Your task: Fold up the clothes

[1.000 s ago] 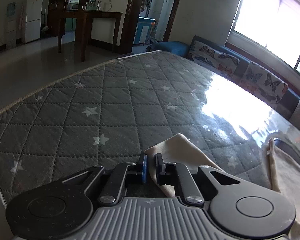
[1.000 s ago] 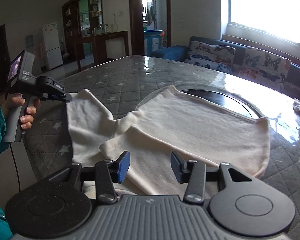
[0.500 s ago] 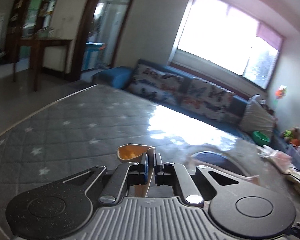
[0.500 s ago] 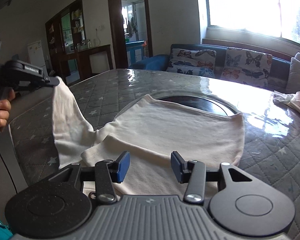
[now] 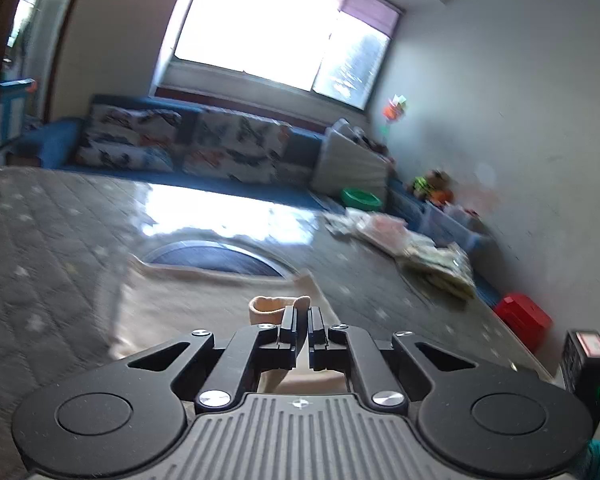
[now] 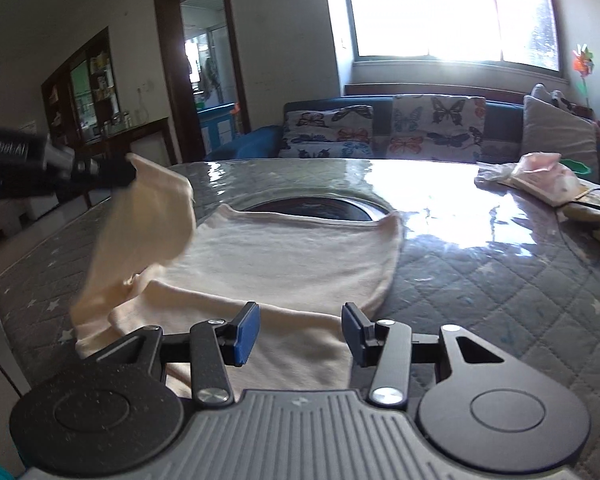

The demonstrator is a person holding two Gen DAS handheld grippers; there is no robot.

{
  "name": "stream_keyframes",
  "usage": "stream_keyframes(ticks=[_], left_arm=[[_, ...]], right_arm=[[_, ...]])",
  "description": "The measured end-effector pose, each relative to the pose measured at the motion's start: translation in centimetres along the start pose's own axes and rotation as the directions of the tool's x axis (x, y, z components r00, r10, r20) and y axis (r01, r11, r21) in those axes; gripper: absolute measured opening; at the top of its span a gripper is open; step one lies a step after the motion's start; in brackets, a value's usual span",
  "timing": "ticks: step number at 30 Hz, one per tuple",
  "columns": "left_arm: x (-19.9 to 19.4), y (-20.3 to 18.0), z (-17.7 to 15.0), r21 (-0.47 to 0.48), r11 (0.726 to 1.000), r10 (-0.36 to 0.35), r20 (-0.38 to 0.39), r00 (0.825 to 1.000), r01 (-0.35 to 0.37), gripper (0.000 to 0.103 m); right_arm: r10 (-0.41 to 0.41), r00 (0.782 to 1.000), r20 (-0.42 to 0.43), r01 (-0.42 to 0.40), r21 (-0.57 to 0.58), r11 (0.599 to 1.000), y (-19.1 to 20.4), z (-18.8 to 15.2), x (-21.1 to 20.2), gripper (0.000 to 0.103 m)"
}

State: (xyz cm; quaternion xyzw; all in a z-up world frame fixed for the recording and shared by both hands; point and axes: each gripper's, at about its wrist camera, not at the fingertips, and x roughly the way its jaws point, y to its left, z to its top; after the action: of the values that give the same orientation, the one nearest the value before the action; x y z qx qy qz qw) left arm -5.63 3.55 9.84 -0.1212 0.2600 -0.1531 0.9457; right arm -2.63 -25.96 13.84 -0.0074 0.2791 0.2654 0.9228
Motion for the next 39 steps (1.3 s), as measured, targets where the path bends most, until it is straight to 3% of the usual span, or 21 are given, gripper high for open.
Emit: stream_keyframes(ticks=[6, 9, 11, 17, 23, 29, 34, 37, 38, 39], left_arm=[[2.2, -2.5, -3.5, 0.07, 0.993, -0.083, -0.136, 0.987, 0.093, 0.01], [2.1, -2.6, -4.9, 0.08, 0.989, -0.106, -0.171, 0.98, 0.121, 0.017], [1.7, -2.0, -5.1, 0.089, 0.987, -0.114, -0.174, 0.978, 0.131, 0.028], [-0.1, 2.6, -4.6, 0.089, 0.996, 0.02, -0.148, 0.989, -0.007, 0.029], [-1.0, 6.9, -5.8, 0.07, 0.986, 0.161, -0.182, 0.97, -0.15, 0.029], [-2.3, 8.7, -7.1, 0.067, 0.98, 0.195, -0.201, 0.96, -0.185, 0.03], [-2.1, 10.0, -7.3, 0.016, 0.981, 0.193, -0.214, 0.958, -0.194, 0.031], [-2.0, 10.0, -7.5, 0.017, 0.984, 0.176, -0.219, 0.96, -0.177, 0.025], [-1.9, 10.0, -7.5, 0.018, 0.985, 0.174, -0.22, 0.96, -0.174, 0.016], [-1.9, 10.0, -7.6, 0.019, 0.985, 0.172, -0.221, 0.96, -0.172, 0.012]], right_arm=[[-0.034, 0.999, -0.002, 0.034, 0.023, 0.999, -1.0, -0.1, -0.1, 0.046], [-0.033, 0.999, -0.008, 0.033, 0.028, 0.999, -1.0, -0.1, 0.1, 0.046], [-0.026, 1.0, -0.012, 0.026, 0.02, 0.999, -0.7, -0.1, 0.2, 0.046], [0.036, 0.998, -0.044, -0.035, 0.023, 0.999, 0.1, 0.0, 0.9, 0.045], [0.084, 0.99, -0.115, -0.082, 0.021, 0.996, 1.1, -0.7, 3.1, 0.043], [0.089, 0.982, -0.165, -0.089, 0.009, 0.996, 1.4, -1.1, 4.8, 0.037], [0.079, 0.981, -0.176, -0.08, -0.003, 0.997, 1.7, -1.2, 5.1, 0.018], [0.069, 0.983, -0.168, -0.072, -0.014, 0.997, 1.8, -0.9, 5.0, 0.012], [0.066, 0.984, -0.163, -0.071, -0.022, 0.997, 1.9, -0.7, 4.9, 0.01], [0.063, 0.986, -0.156, -0.07, -0.037, 0.997, 2.0, -0.5, 4.8, 0.01]])
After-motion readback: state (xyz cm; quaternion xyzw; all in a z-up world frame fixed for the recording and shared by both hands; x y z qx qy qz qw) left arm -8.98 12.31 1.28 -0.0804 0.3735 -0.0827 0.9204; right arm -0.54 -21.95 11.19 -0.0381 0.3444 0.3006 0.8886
